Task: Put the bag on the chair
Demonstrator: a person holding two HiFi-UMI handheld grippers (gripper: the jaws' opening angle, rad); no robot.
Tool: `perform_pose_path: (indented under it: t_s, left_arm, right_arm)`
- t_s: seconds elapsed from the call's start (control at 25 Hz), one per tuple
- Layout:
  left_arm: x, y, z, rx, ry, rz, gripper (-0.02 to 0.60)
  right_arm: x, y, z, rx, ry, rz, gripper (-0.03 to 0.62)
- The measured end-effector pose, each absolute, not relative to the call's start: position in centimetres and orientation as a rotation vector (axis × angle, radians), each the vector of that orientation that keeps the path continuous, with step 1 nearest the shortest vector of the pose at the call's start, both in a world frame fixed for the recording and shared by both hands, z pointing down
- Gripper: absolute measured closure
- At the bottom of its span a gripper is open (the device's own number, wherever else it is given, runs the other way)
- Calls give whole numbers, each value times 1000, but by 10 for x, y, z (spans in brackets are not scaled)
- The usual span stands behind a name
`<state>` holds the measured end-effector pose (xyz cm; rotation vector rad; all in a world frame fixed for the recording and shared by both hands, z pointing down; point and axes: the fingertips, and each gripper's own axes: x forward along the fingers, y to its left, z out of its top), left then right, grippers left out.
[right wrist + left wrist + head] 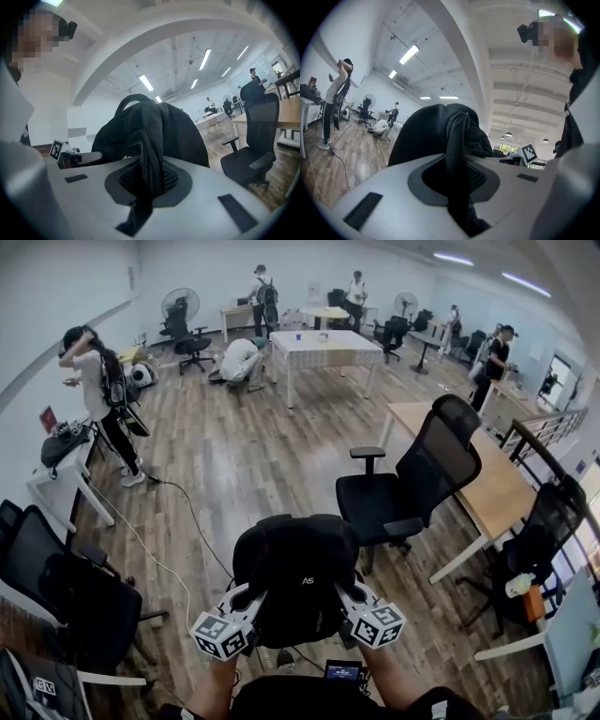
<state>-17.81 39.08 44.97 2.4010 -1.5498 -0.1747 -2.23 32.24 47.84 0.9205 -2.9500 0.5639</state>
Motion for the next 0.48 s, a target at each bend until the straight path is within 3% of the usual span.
perform_pose_path:
  t_s: [0.48]
  left_arm:
    - [-222,265,433,2462,-1563,-156,531]
  right_arm:
    - [-63,200,465,949,-2989,547,569]
